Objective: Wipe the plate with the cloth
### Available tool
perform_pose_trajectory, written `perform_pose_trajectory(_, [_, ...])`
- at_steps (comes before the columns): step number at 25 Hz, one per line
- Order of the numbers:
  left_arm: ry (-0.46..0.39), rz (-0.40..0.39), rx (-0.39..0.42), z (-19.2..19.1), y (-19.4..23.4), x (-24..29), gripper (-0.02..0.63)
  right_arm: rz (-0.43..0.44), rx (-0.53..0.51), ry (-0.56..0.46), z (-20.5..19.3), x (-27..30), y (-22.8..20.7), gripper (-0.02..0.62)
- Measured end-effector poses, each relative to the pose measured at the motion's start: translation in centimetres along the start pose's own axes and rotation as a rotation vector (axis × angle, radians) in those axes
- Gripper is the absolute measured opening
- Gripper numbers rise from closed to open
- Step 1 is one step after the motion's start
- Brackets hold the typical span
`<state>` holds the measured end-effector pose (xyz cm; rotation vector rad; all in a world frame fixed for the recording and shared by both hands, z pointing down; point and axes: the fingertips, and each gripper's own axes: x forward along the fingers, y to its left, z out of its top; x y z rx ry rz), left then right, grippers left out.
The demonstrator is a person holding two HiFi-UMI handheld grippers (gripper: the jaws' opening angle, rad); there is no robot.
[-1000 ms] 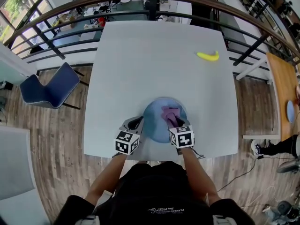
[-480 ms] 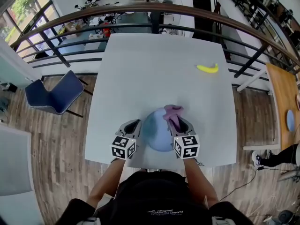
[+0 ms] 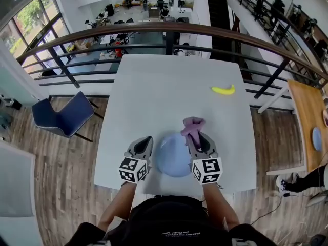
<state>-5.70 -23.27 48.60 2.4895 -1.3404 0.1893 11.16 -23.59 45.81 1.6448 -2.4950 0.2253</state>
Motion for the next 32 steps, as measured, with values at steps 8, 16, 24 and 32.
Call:
perform_pose_trajectory(8, [-0.073, 0.000, 0.030, 3.6, -0.1, -1.2, 0.006, -0.047, -0.056, -0.126, 4.2, -1.8, 0.0, 0.114])
perform_pose_trajectory(16, [-0.061, 0.015, 0.034, 3.5, 0.1, -1.6, 0.006, -0.046, -0.044, -0.127, 4.7, -2.0, 0.2, 0.112])
perform_pose_trajectory(24, [-0.049, 0.007, 0.035, 3.3, -0.2, -1.2, 0.006, -0.032, -0.035, -0.116, 4.5, -1.8, 0.2, 0.112])
perform_pose_trajectory(32, [-0.028, 0.003, 0.033, 2.1, -0.8, -1.3, 0.008, -0.017, -0.030, -0.106, 3.6, -1.9, 0.2, 0.112])
